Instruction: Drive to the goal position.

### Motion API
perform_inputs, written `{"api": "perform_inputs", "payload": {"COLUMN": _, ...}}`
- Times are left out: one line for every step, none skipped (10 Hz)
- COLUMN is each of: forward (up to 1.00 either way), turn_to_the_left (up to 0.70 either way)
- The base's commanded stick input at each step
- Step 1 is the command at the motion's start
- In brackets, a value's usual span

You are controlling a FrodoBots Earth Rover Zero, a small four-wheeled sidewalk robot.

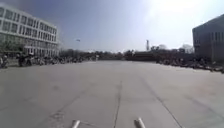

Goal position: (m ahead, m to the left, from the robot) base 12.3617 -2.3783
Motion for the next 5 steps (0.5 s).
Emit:
{"api": "perform_inputs", "payload": {"forward": 0.70, "turn_to_the_left": -0.33}}
{"api": "perform_inputs", "payload": {"forward": 0.70, "turn_to_the_left": -0.35}}
{"api": "perform_inputs", "payload": {"forward": 0.70, "turn_to_the_left": -0.35}}
{"api": "perform_inputs", "payload": {"forward": 0.70, "turn_to_the_left": -0.35}}
{"api": "perform_inputs", "payload": {"forward": 0.70, "turn_to_the_left": -0.35}}
